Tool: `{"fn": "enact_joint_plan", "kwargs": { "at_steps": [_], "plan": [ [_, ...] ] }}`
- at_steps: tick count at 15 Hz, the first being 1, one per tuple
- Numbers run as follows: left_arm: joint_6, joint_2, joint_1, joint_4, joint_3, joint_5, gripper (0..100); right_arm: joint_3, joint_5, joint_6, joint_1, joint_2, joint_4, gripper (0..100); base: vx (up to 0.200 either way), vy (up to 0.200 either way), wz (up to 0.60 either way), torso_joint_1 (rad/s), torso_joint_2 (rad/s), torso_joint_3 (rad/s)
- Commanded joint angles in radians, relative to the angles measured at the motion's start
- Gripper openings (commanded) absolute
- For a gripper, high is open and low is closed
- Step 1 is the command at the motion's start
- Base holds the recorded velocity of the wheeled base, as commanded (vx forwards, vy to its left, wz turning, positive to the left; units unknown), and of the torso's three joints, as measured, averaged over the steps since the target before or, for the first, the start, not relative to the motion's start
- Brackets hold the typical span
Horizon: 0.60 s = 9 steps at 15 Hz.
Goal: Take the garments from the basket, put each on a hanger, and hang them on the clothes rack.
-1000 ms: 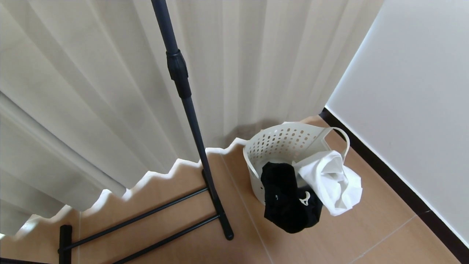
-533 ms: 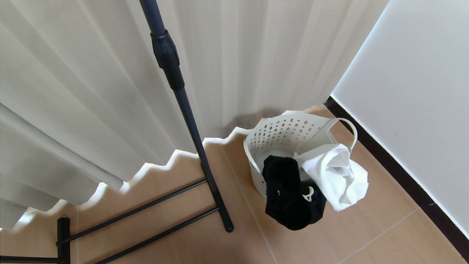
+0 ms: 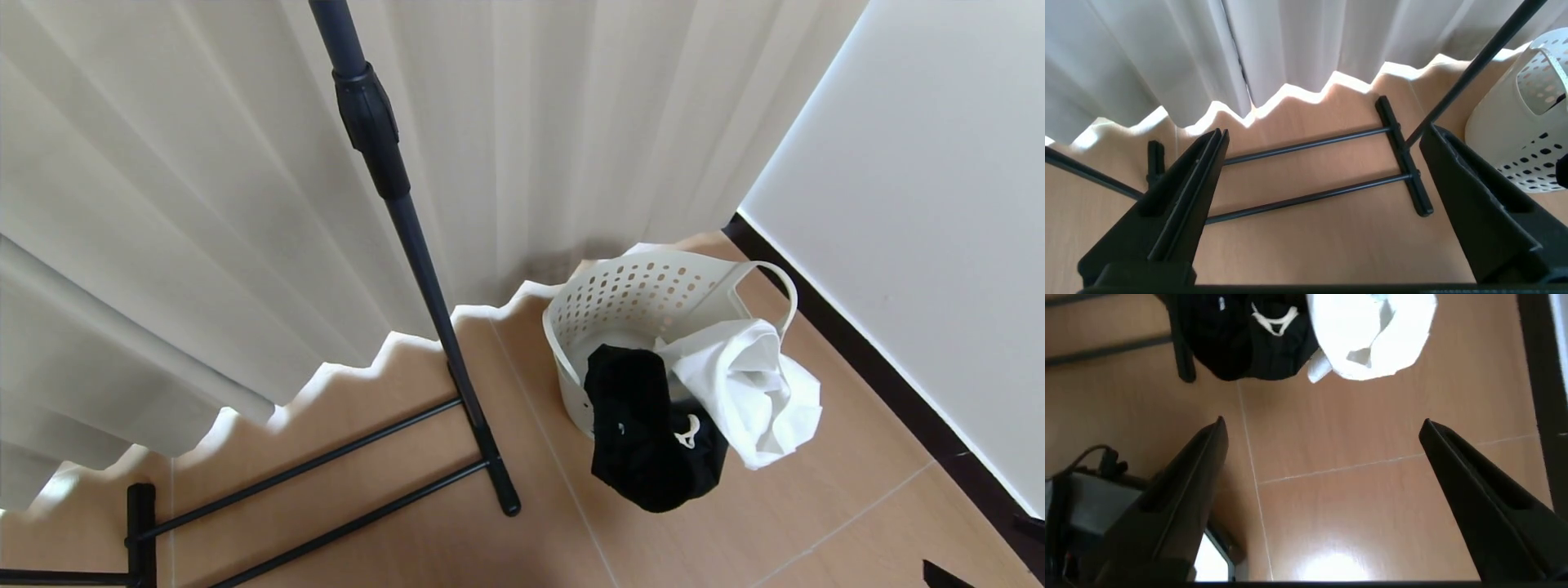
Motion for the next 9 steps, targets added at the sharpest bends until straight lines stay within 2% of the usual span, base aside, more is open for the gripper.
{"fn": "enact_joint_plan", "kwargs": {
  "at_steps": [1,2,4,5,7,8,9],
  "plan": [
    [0.000,0.000,0.000,0.000,0.000,0.001,100,-0.304,-0.062,-0.155,0.163,0.560,-0.041,100,0.000,0.000,0.00,0.000,0.00,0.000],
    [0.000,0.000,0.000,0.000,-0.001,0.001,100,-0.420,-0.142,-0.199,0.216,0.712,-0.039,100,0.000,0.000,0.00,0.000,0.00,0.000],
    [0.000,0.000,0.000,0.000,0.000,0.001,100,-0.555,-0.240,-0.302,0.244,0.867,-0.039,100,0.000,0.000,0.00,0.000,0.00,0.000],
    [0.000,0.000,0.000,0.000,0.000,0.001,100,-0.626,-0.260,-0.362,0.255,0.941,-0.039,100,0.000,0.000,0.00,0.000,0.00,0.000],
    [0.000,0.000,0.000,0.000,0.000,0.001,100,-0.722,-0.286,-0.390,0.271,1.050,-0.039,100,0.000,0.000,0.00,0.000,0.00,0.000],
    [0.000,0.000,0.000,0.000,0.000,0.001,100,-0.813,-0.316,-0.429,0.275,1.139,-0.039,100,0.000,0.000,0.00,0.000,0.00,0.000],
    [0.000,0.000,0.000,0.000,0.000,0.001,100,-0.859,-0.336,-0.469,0.275,1.183,-0.039,100,0.000,0.000,0.00,0.000,0.00,0.000]
  ]
}}
